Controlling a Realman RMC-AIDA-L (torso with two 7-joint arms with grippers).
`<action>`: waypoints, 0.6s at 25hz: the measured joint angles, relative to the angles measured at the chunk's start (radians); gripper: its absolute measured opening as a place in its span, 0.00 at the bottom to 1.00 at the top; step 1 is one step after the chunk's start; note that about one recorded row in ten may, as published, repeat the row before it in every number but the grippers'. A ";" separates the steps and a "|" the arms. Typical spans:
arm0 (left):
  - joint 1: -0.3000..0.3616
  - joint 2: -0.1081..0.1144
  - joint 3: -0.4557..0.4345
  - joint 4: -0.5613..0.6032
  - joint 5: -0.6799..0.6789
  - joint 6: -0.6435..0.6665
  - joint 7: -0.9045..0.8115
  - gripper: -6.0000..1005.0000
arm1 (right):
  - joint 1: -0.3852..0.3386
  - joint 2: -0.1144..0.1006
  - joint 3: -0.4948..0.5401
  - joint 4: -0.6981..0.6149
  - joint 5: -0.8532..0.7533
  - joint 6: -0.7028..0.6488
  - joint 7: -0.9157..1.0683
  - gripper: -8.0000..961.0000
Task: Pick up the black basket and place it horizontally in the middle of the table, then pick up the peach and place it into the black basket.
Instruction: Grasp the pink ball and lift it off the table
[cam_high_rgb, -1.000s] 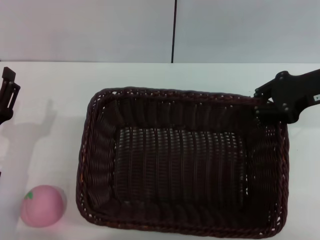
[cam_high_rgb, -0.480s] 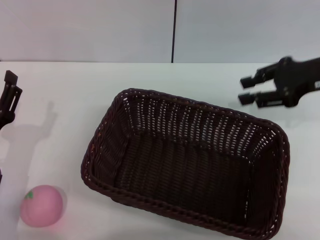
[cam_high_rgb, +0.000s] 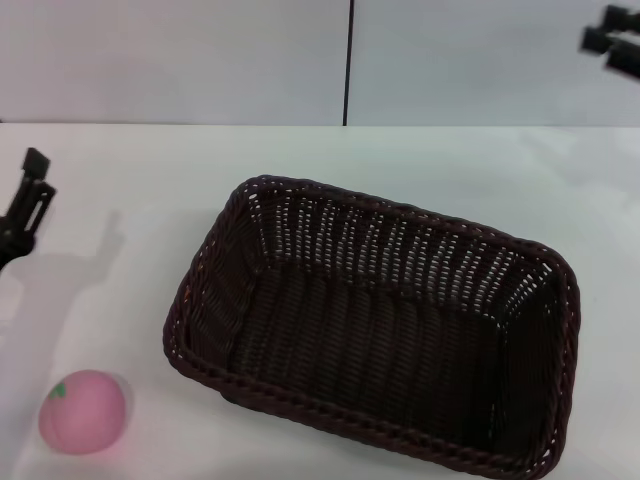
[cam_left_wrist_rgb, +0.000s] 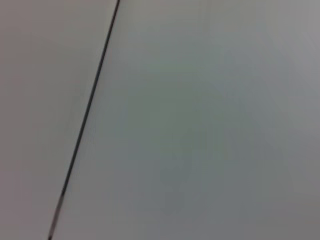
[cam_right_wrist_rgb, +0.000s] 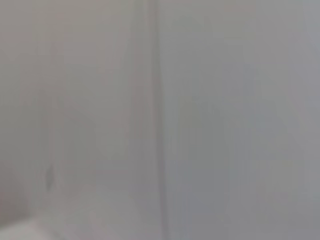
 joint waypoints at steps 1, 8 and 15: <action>0.000 0.000 0.000 0.000 0.000 0.000 0.000 0.86 | -0.026 0.009 0.002 0.010 0.051 0.006 -0.016 0.47; 0.024 0.008 0.247 0.388 0.001 0.121 -0.431 0.86 | -0.178 0.055 0.016 0.122 0.367 0.042 -0.136 0.47; 0.094 0.063 0.498 0.599 0.007 0.164 -0.644 0.86 | -0.222 0.075 0.055 0.200 0.443 0.089 -0.197 0.47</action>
